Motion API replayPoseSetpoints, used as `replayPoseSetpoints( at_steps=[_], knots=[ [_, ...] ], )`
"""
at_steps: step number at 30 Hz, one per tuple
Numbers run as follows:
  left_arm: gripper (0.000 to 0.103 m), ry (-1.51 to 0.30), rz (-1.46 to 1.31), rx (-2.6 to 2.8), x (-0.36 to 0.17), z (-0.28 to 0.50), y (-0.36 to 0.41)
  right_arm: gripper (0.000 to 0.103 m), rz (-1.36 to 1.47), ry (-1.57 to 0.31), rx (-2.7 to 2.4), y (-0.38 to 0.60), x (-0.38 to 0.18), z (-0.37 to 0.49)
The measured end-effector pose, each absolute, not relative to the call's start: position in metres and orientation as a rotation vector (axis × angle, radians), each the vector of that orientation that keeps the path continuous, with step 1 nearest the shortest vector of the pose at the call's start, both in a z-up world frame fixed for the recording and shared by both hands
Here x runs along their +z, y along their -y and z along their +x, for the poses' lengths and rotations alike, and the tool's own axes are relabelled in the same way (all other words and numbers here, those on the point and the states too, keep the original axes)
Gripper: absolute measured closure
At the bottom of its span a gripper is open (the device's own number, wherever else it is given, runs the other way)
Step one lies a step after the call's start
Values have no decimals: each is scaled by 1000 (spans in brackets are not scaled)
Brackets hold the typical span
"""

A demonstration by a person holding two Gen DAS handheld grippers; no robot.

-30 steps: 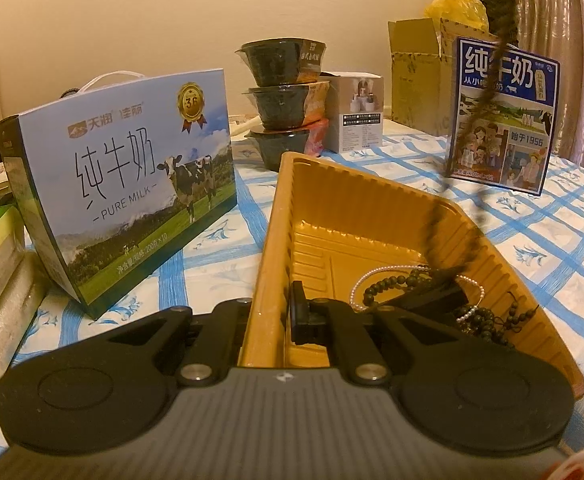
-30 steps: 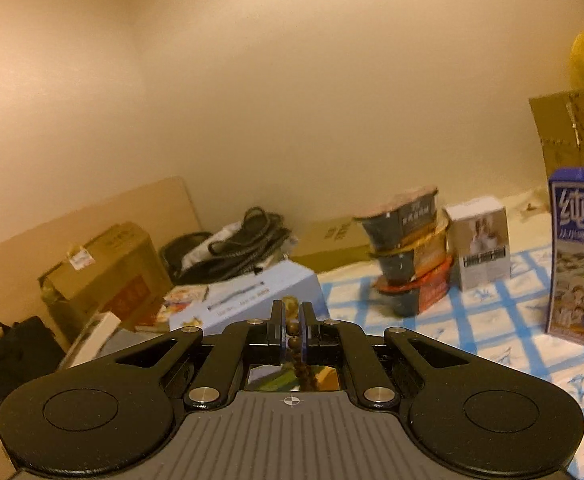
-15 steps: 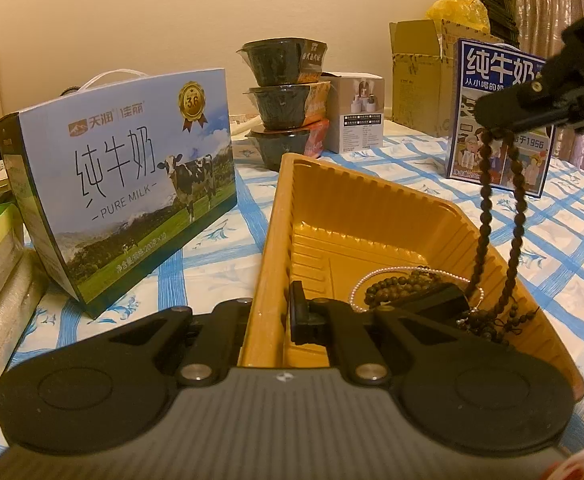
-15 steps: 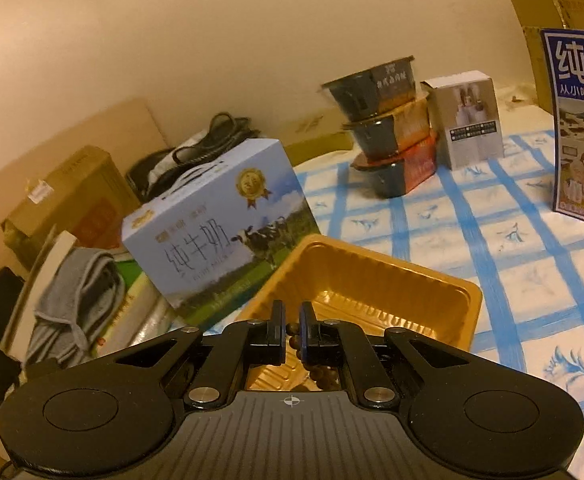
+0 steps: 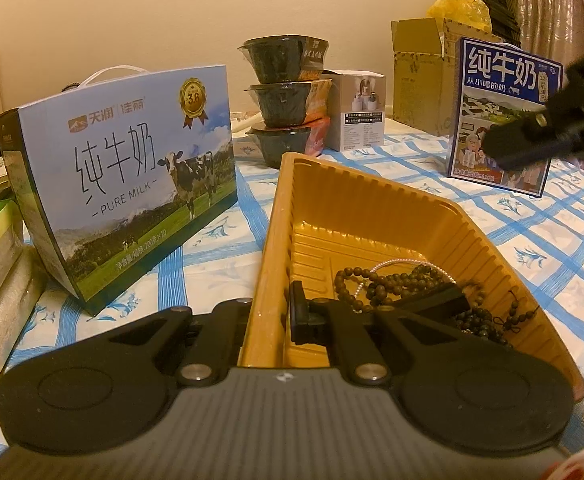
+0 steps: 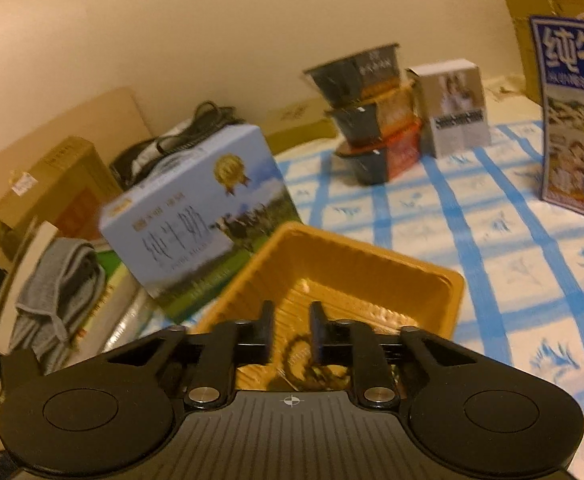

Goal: Organize jewelry
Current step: 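Lower the bracelet into the tray and open the right tool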

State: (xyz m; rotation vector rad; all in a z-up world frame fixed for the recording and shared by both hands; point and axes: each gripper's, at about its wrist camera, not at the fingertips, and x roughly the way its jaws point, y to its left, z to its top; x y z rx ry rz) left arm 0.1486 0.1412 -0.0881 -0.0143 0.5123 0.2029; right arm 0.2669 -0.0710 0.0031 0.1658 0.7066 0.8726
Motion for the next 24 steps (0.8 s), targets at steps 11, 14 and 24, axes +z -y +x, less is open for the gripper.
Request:
replayPoseSetpoints(
  at_steps=[11,14,24],
  knots=[
    [96,-529,-41,210,-90,151,-145,52,81,-780,734,97,-37,246],
    [94,-555,-77,214,-94,153,-152,51,54,-788,698,100,-47,238],
    [68,-655,-169,237,-110,156,-171,43,13,-783,609,107,-63,217]
  ],
)
